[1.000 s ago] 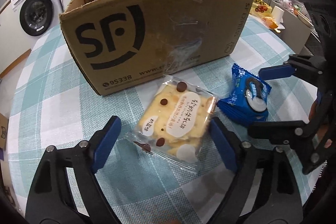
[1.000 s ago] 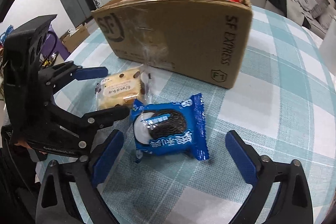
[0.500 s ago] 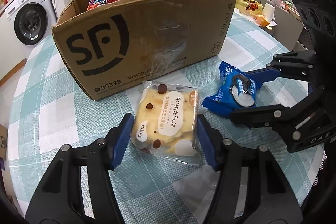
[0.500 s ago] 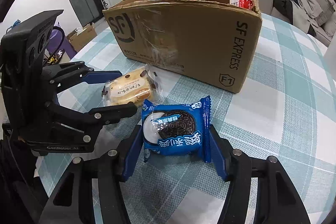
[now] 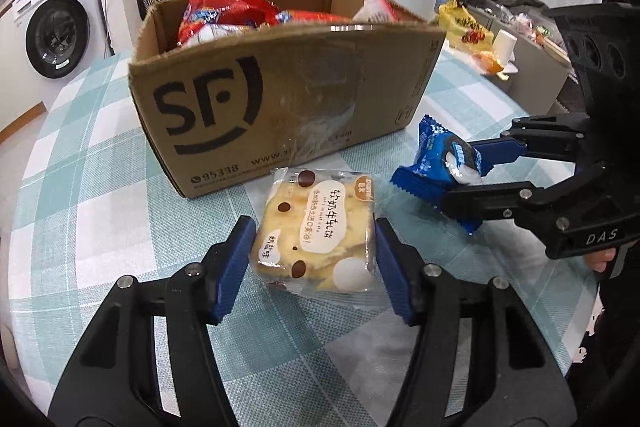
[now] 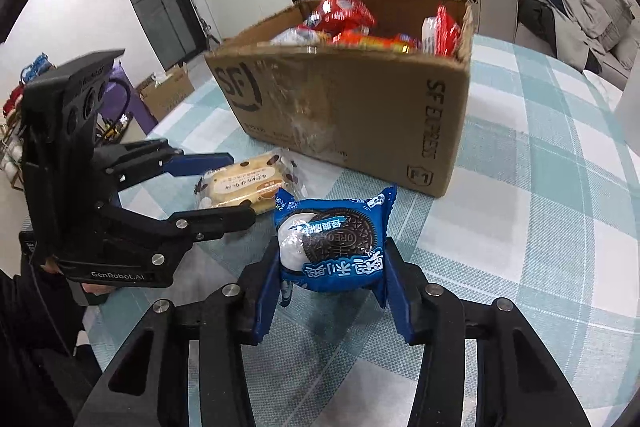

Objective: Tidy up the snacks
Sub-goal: 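Carry both held packs up and over the cardboard box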

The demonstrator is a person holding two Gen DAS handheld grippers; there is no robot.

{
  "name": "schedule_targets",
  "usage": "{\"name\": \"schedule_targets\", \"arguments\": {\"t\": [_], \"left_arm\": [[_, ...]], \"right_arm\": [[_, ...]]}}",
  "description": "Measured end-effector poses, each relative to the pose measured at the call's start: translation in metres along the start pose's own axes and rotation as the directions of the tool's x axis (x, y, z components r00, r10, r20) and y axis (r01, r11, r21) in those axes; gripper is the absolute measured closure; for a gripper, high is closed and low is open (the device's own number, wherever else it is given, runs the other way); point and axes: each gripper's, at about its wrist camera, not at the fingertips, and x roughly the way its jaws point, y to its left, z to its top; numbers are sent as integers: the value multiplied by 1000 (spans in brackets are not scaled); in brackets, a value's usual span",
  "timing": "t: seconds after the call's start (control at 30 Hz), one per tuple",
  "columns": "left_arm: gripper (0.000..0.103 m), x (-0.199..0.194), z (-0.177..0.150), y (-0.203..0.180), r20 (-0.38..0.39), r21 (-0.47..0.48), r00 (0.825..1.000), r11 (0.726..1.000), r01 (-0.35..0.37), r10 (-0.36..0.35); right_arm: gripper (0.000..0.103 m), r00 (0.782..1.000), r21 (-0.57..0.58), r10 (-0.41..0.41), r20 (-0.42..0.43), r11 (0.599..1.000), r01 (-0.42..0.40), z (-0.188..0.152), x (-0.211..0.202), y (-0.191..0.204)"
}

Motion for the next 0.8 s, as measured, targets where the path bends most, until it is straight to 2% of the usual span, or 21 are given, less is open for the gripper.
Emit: {"name": "schedule_targets", "arguments": {"t": [0.4, 0.8], "left_arm": [[46, -45, 9, 5, 89, -16, 996, 1000, 13, -11], [46, -96, 23, 6, 206, -54, 979, 999, 7, 4]], "right_arm": [[55, 995, 6, -6, 99, 1000, 6, 8, -35, 2], [55, 978, 38, -22, 205, 999, 14, 17, -63, 9]]}}
